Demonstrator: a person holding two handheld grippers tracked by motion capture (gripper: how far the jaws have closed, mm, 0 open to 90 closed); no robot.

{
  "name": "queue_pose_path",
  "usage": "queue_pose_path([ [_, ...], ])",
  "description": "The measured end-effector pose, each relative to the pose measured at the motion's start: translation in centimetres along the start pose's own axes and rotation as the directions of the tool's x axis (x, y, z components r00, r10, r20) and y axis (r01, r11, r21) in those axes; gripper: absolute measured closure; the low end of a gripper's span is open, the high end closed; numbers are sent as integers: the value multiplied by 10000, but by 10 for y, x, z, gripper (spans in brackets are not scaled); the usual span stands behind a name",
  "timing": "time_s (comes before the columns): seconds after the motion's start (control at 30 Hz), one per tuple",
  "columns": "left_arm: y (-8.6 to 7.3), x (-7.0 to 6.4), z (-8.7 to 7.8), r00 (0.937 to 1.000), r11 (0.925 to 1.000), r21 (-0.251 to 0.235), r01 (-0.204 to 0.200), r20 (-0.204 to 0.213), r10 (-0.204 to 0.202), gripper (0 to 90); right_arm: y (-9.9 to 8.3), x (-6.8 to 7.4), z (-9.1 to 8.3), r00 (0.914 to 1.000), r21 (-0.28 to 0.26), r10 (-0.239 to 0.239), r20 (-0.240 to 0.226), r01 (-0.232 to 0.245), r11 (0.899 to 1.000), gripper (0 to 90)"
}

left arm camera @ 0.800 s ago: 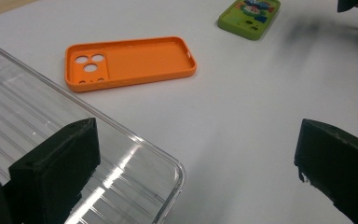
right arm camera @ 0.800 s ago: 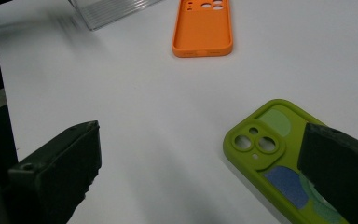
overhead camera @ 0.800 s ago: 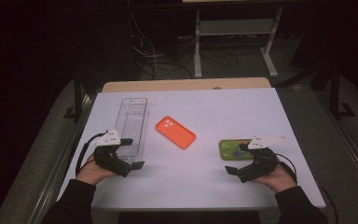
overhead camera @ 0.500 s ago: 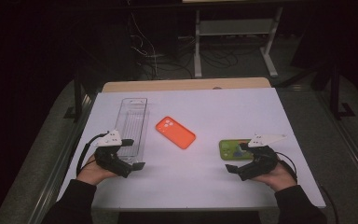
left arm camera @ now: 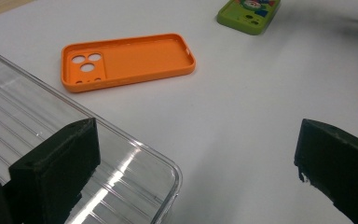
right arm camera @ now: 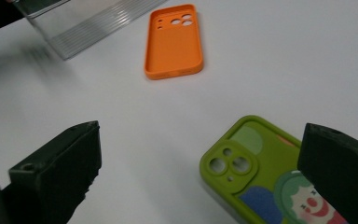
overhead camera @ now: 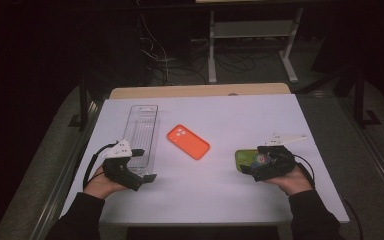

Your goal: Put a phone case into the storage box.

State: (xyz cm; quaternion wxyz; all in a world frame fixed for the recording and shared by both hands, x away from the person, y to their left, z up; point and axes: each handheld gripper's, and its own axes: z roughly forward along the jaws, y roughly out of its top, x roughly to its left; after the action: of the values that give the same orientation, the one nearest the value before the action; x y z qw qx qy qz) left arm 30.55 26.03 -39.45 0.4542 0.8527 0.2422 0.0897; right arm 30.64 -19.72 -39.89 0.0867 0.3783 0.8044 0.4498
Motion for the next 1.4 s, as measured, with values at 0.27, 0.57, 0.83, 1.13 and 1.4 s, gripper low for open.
queue_pose_path([
  [0.27, -1, 1, -2, 10000, 10000, -64, 39, 32, -38, 0, 15, -1, 7, 9995, 54, -62, 318, 60, 10000, 0],
  [0.57, -1, 2, -3, 9995, 9990, -318, 321, 67, -319, 0, 37, -2, 25, 9995, 173, -89, 297, 84, 9998, 0],
  [0.83, 0, 3, -4, 9995, 9990, -324, 309, 49, -308, 0, 51, -2, 38, 9989, 442, -345, 306, 331, 9985, 0],
  [1.13, 0, 4, -4, 9995, 9989, -333, 322, 61, -320, 0, 67, -1, 49, 9988, 624, -358, 320, 338, 9975, 0],
  [1.4, 0, 4, -4, 9994, 9989, -333, 340, 64, -338, 0, 77, 0, 62, 9987, 830, -406, 303, 380, 9958, 0],
])
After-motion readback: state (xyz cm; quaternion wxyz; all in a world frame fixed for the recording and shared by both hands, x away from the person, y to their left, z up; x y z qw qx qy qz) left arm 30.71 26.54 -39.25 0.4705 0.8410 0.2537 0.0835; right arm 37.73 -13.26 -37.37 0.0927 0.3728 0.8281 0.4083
